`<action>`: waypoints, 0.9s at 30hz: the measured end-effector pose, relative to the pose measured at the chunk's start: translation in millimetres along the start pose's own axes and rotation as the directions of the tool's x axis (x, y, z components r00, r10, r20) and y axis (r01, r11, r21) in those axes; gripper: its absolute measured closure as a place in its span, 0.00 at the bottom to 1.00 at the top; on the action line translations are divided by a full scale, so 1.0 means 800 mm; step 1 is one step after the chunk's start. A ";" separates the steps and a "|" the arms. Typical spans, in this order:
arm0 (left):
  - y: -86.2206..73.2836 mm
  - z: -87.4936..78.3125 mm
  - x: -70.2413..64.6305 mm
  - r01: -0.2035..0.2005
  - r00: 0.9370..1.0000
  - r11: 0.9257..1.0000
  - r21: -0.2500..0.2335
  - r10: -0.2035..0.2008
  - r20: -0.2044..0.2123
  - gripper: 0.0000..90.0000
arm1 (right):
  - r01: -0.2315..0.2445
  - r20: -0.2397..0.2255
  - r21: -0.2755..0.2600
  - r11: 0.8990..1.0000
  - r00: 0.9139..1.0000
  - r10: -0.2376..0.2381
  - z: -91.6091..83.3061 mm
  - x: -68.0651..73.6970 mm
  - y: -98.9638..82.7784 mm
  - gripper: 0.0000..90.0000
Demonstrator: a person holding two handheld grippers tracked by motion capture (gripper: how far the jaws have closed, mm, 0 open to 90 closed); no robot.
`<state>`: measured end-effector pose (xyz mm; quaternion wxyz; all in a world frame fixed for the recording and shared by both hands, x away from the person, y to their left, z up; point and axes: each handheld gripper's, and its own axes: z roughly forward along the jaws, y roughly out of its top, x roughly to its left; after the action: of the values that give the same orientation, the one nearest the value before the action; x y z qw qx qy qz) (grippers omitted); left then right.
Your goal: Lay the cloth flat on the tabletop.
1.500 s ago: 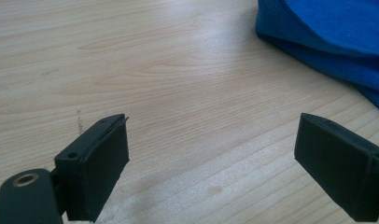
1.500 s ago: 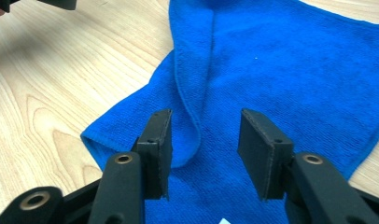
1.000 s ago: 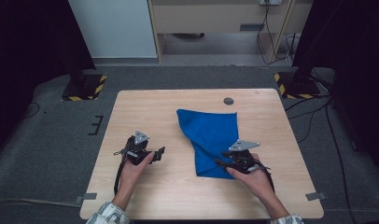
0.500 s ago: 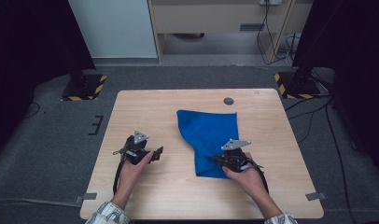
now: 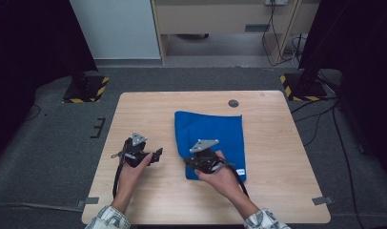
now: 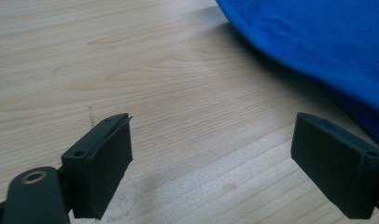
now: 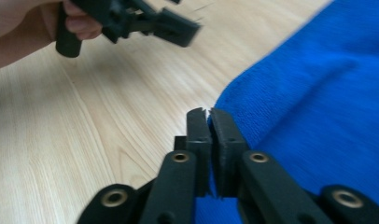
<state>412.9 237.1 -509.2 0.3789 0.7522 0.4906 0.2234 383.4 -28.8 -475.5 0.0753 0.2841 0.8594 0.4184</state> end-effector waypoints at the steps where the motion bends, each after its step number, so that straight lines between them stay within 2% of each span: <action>1: 0.000 0.000 0.000 0.002 1.000 1.000 0.000 -0.002 -0.001 0.13 | 0.008 -0.006 0.008 1.000 1.000 -0.008 0.008 0.004 0.001 0.84; 4: 0.000 0.000 0.002 0.002 1.000 1.000 -0.003 -0.002 -0.003 0.13 | 0.028 0.002 0.021 0.999 1.000 -0.028 0.021 0.011 0.002 0.64; 5: 0.000 -0.001 0.002 0.001 1.000 1.000 -0.002 -0.001 -0.005 0.13 | 0.027 -0.001 0.019 0.999 1.000 -0.027 0.022 0.012 0.002 0.60; 10: 0.003 -0.004 0.004 0.010 1.000 1.000 -0.019 -0.010 -0.016 0.14 | 0.013 -0.008 -0.036 0.999 1.000 -0.013 0.007 0.011 0.004 0.42; 12: 0.003 -0.005 0.001 0.006 1.000 1.000 -0.020 -0.006 -0.012 0.14 | 0.015 0.017 -0.042 0.999 1.000 -0.015 0.000 0.007 0.001 0.40; 15: 0.003 -0.002 -0.005 -0.013 1.000 1.000 -0.015 0.013 -0.008 0.14 | 0.002 0.069 -0.033 0.999 0.998 0.000 -0.009 -0.004 -0.016 0.37; 16: 0.003 -0.002 -0.005 -0.014 1.000 1.000 -0.012 0.014 -0.008 0.14 | -0.010 0.109 -0.019 1.000 0.994 0.012 -0.012 -0.015 -0.029 0.37; 17: 0.003 -0.001 -0.006 -0.023 1.000 1.000 -0.003 0.023 -0.010 0.13 | -0.014 0.121 -0.015 1.000 0.993 0.015 -0.012 -0.018 -0.034 0.37; 18: 0.002 0.000 -0.007 -0.022 1.000 1.000 -0.004 0.022 -0.011 0.13 | -0.044 0.151 -0.005 0.999 0.987 0.045 -0.013 -0.029 -0.047 0.36; 21: 0.002 0.000 -0.006 -0.023 1.000 1.000 -0.003 0.023 -0.015 0.13 | -0.079 0.193 0.013 0.997 0.978 0.075 -0.008 -0.042 -0.067 0.35; 24: 0.003 -0.002 -0.004 -0.018 1.000 1.000 -0.007 0.018 -0.017 0.13 | -0.089 0.210 0.050 0.995 0.975 0.076 -0.001 -0.046 -0.082 0.34; 27: 0.002 -0.002 -0.003 -0.014 1.000 1.000 -0.007 0.014 -0.018 0.13 | -0.072 0.214 0.049 0.996 0.975 0.060 -0.001 -0.044 -0.088 0.34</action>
<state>411.9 235.3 -507.0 0.3759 0.7521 0.4879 0.2345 382.3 -83.0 -532.8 0.1445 0.3578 0.8480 0.3633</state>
